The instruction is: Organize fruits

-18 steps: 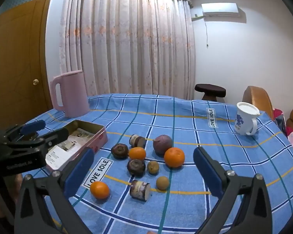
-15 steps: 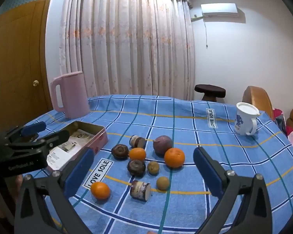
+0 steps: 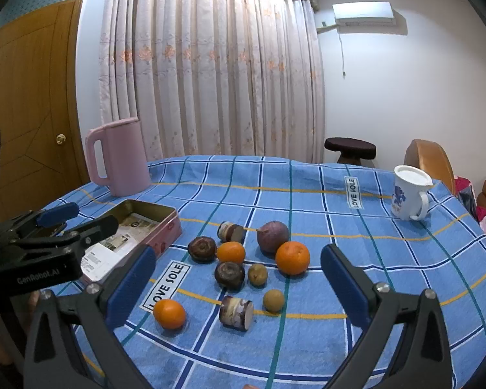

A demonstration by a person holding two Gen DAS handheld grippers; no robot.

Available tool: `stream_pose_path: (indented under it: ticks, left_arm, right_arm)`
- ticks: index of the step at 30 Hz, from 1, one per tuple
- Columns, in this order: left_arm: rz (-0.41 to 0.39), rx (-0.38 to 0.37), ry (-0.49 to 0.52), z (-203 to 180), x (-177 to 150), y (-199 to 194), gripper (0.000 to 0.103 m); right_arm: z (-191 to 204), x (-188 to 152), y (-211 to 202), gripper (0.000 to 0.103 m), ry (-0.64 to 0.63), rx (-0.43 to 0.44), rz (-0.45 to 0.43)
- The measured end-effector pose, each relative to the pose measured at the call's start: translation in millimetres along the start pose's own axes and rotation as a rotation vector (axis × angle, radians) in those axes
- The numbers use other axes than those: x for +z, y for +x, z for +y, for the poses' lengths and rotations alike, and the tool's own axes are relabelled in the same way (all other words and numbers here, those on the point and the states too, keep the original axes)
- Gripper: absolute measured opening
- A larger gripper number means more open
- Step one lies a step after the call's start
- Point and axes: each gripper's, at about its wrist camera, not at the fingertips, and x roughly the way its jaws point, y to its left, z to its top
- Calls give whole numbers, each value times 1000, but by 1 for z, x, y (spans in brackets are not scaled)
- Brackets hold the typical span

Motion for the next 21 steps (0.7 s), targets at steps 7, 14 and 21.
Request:
stream_pose_path:
  ticks: [7,14,21]
  left_arm:
    - [2,-1,0,0,1,0,89]
    - [14,2,4,-1,-4,5,89]
    - [25,4,9,-2,-6,9,89]
  right_arm:
    - [1,-3,2,103,1,2,5]
    - [2,-4,2,103,4,-1,4]
    - [0,-7,4,103,10,3,8]
